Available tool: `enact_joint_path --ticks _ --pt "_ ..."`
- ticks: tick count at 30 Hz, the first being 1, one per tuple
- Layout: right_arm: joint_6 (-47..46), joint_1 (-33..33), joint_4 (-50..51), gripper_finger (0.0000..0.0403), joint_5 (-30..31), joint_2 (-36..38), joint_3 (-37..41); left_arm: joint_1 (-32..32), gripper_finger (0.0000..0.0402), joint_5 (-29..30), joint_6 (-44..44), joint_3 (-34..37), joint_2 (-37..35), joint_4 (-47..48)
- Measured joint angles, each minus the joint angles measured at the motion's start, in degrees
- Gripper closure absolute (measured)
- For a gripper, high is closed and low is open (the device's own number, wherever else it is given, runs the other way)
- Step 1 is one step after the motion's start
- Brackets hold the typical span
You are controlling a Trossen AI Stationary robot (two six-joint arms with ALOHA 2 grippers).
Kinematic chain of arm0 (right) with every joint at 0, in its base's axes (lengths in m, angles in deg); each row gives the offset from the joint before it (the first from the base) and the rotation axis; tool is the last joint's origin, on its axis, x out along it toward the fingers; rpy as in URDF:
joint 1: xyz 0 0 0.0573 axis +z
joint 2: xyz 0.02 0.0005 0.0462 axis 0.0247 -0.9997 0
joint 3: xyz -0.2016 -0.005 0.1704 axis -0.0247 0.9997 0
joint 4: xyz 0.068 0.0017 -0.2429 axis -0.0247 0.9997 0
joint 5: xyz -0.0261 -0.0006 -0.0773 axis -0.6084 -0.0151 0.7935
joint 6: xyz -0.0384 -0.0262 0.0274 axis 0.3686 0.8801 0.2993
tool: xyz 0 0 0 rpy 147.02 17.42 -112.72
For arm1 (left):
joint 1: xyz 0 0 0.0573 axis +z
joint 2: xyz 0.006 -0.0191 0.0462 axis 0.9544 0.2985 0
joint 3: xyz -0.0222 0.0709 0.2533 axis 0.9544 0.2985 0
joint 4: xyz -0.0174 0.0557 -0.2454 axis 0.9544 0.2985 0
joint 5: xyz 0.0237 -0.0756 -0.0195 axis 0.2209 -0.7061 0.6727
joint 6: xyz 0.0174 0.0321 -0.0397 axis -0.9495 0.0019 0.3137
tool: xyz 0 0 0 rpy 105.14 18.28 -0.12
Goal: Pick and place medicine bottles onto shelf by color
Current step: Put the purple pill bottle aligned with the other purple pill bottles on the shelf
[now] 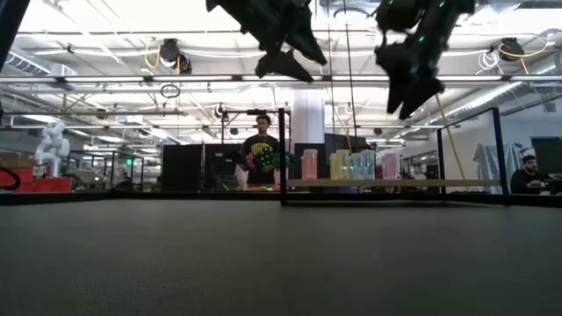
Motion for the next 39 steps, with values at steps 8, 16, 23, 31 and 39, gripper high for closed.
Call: enact_joint_path --ticks 8,16,23,31,39 --pt "-16.6 16.9 5.4 0.0162 0.0 4.7 0.0 -2.2 0.0153 -5.2 -2.3 0.0 -0.7 -4.6" --pt "-25.1 29.2 -2.5 0.0191 -4.1 5.3 0.0 -7.3 0.0153 -5.3 -8.8 0.0 -0.8 -8.3" --pt "-22.2 34.6 -3.2 0.0211 -9.8 9.0 0.0 -12.7 0.0153 -4.8 -8.5 0.0 3.0 -12.2" --pt "-20.0 41.3 6.8 0.0226 -12.3 15.3 0.0 -20.5 0.0153 3.3 -6.0 -0.1 14.6 -38.6" --pt "-20.7 49.3 10.0 0.0227 -12.0 20.8 0.9 -25.5 0.0153 10.8 -6.4 -0.1 22.4 -59.0"
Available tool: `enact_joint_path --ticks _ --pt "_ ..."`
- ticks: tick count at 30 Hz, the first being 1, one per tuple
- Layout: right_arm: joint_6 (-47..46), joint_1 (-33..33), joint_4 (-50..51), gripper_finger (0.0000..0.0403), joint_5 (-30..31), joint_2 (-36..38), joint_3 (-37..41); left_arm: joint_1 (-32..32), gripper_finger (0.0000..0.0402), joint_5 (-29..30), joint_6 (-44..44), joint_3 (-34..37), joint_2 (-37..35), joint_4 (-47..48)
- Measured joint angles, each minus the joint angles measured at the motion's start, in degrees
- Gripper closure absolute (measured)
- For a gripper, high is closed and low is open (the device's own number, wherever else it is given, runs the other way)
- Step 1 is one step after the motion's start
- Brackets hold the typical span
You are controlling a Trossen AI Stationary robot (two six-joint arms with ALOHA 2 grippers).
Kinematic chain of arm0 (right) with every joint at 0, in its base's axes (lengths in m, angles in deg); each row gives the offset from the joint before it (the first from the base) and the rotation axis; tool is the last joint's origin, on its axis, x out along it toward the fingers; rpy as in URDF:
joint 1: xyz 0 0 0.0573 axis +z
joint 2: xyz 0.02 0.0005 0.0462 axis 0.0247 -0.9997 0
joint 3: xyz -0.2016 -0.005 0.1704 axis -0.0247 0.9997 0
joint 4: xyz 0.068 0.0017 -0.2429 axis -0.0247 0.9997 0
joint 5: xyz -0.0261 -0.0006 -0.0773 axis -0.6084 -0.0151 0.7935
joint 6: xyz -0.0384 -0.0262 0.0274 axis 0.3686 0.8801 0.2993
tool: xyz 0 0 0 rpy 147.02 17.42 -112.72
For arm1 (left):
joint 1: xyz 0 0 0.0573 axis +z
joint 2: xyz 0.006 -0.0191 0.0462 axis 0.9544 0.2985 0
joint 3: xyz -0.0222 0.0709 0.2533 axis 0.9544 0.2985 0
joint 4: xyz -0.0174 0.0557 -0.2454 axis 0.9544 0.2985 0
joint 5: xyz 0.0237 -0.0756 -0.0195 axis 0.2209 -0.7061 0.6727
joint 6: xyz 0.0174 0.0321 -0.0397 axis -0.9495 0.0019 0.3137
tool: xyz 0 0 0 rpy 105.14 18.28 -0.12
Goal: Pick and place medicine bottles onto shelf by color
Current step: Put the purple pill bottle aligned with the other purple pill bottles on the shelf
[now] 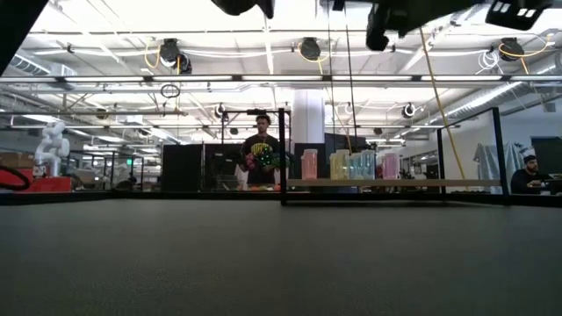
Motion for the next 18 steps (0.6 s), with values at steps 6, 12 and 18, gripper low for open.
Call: enact_joint_path --ticks 6,12,18 --pt "-3.3 6.6 0.0 0.0227 0.0 0.8 0.5 -3.5 0.0153 8.4 -0.9 0.0 4.2 -1.3" --pt "-4.7 9.7 0.4 0.0227 -0.3 0.8 0.6 -4.2 0.0153 8.6 1.8 -0.7 10.3 -9.0" --pt "-7.5 11.7 1.2 0.0227 -1.4 0.6 1.2 -4.2 0.0153 6.9 3.8 -7.3 17.1 -9.4"
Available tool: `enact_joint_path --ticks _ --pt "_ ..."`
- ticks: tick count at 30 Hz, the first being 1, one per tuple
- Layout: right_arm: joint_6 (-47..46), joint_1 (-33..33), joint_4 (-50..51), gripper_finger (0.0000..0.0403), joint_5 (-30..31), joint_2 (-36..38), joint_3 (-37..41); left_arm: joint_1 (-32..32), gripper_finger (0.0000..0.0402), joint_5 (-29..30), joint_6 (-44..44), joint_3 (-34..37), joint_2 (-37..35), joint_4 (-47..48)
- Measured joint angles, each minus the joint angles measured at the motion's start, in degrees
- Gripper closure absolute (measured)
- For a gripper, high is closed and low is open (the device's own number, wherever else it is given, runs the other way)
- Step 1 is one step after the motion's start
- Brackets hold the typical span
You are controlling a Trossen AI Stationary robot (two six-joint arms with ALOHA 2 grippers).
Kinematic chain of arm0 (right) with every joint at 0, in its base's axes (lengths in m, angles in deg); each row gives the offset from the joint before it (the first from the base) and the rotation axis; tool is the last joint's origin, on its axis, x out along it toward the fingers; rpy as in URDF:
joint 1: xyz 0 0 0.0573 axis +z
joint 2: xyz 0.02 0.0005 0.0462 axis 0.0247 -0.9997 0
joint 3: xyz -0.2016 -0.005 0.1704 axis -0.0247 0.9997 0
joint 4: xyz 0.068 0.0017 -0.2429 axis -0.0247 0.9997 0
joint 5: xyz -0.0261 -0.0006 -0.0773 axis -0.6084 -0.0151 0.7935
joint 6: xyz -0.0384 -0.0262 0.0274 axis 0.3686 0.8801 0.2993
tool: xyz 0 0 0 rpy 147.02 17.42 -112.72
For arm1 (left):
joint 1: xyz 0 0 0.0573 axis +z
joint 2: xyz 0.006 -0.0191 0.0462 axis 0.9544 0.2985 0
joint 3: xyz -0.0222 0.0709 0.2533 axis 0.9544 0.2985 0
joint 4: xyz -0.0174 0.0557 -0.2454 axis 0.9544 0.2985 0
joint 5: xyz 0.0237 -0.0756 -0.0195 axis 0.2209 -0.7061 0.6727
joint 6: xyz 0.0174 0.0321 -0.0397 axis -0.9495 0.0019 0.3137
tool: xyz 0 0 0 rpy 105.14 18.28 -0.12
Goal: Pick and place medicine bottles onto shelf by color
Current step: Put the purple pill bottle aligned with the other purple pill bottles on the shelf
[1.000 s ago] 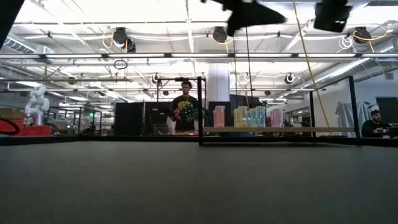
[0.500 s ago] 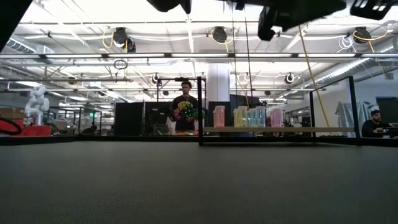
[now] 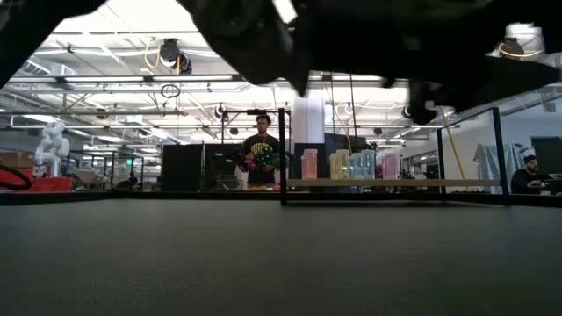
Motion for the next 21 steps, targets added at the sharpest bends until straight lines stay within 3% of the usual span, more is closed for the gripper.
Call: enact_joint_path --ticks 4,9,21 --pt "-4.2 1.6 -0.2 0.0227 0.0 -0.1 2.9 0.0 0.0153 -4.4 -1.1 -7.7 5.0 2.6" --pt "-9.1 4.4 -1.1 0.0227 -0.1 -0.1 6.2 -0.1 0.0153 -5.8 -1.5 -14.8 9.5 12.5" --pt "-13.5 7.5 -3.8 0.0227 -0.3 -0.2 7.9 0.4 0.0153 -10.5 -0.3 -20.2 16.5 8.7"
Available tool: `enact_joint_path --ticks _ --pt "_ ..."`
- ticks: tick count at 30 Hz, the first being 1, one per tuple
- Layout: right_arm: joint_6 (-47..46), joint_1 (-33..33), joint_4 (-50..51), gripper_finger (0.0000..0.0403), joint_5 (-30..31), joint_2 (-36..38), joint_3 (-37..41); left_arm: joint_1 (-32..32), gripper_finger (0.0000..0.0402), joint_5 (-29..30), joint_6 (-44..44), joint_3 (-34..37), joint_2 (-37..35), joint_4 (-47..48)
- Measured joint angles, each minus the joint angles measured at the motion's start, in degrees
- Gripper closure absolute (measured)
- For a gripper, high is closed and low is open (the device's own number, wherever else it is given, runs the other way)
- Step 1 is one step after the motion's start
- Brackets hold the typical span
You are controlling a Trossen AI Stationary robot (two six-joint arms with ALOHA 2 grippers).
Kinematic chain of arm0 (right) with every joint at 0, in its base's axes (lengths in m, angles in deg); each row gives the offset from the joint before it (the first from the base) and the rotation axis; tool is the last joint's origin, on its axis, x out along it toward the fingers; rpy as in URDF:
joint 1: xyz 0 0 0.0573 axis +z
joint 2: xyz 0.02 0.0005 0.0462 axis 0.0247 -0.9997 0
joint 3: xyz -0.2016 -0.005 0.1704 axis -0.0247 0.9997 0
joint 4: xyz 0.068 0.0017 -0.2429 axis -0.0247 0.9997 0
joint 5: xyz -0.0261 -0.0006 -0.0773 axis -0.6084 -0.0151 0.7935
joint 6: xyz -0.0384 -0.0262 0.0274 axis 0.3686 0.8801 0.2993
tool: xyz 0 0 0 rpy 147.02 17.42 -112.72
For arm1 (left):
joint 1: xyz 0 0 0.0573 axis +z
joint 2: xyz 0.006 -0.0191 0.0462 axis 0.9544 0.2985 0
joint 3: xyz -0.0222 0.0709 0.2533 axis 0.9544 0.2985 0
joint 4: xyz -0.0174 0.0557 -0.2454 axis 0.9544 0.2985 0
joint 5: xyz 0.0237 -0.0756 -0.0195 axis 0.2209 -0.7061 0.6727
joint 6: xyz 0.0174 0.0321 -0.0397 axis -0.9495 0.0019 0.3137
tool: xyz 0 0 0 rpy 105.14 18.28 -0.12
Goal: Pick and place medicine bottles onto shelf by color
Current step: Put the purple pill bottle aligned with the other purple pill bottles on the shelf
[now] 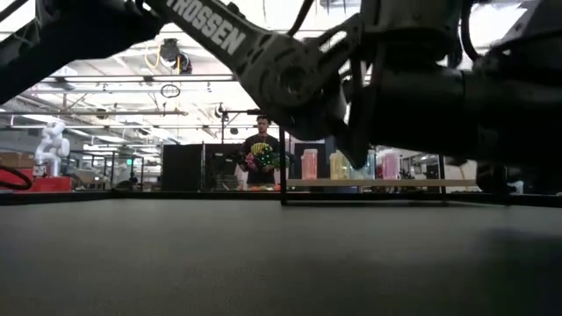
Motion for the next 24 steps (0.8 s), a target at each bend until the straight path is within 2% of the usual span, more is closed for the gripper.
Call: enact_joint_path --ticks 7,12,19,24 --pt "-0.7 0.0 0.0 0.0227 -0.1 0.0 0.0 -0.1 0.0153 0.3 -2.4 -6.5 5.7 0.0" --pt "-0.8 0.0 0.0 0.0227 -3.1 0.0 0.0 0.1 0.0153 0.3 -3.7 -11.3 9.9 -0.4" --pt "-1.1 0.0 0.0 0.0227 -3.3 0.0 0.0 0.8 0.0156 0.6 -4.7 -11.8 10.8 -1.2" --pt "-0.7 0.0 0.0 0.0227 -3.3 0.0 0.0 0.9 0.0193 -2.7 -7.6 -11.7 10.9 -0.3"
